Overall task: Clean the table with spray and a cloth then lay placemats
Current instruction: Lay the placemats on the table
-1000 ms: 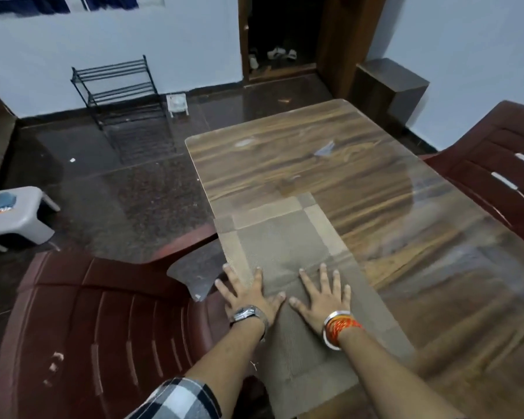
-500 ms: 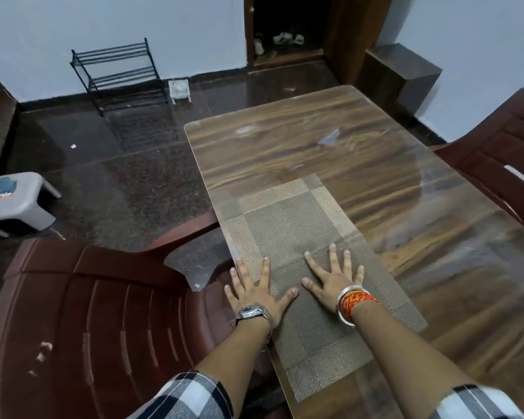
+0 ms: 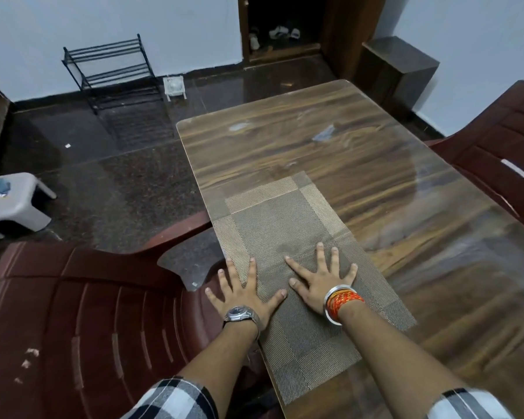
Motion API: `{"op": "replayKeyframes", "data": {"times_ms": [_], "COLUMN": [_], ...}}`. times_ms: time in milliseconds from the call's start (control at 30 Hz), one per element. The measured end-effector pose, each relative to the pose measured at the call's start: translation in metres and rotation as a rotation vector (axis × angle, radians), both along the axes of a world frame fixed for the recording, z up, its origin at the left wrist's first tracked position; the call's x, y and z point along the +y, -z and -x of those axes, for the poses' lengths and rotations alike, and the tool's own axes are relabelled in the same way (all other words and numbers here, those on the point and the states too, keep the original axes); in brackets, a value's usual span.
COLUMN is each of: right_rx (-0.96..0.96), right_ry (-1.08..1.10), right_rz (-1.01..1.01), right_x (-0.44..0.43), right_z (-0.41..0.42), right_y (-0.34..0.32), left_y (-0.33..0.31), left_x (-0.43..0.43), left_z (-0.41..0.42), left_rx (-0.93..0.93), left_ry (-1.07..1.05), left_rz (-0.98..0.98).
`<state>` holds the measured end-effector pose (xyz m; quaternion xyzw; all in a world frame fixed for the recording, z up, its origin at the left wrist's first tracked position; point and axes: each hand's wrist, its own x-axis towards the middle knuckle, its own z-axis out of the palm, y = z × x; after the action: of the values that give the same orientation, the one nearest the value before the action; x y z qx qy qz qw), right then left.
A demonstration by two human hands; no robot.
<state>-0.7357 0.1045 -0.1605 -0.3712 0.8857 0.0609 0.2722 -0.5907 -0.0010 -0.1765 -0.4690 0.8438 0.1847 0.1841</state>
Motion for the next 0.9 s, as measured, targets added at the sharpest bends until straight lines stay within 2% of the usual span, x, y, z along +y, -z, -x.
{"op": "replayKeyframes", "data": {"times_ms": [167, 533, 667, 767, 900], "right_rx": [0.015, 0.064, 0.174, 0.174, 0.242], "right_ry": [0.005, 0.191, 0.289, 0.326, 0.486], "right_rz": [-0.042, -0.092, -0.148, -0.12, -0.113], "right_x": [0.011, 0.013, 0.019, 0.069, 0.2], "right_z": [0.025, 0.065, 0.052, 0.034, 0.023], "right_y": [-0.001, -0.015, -0.021, -0.027, -0.045], "left_y": [-0.004, -0.003, -0.005, -0.011, -0.02], "left_x": [0.002, 0.001, -0.003, -0.004, -0.005], "left_z": [0.0, 0.002, 0.004, 0.002, 0.005], "left_rx": [-0.016, -0.082, -0.097, -0.119, -0.082], "left_ry": [0.0, 0.025, 0.047, 0.072, 0.067], "left_rz": [0.005, 0.042, 0.041, 0.03, 0.013]}}
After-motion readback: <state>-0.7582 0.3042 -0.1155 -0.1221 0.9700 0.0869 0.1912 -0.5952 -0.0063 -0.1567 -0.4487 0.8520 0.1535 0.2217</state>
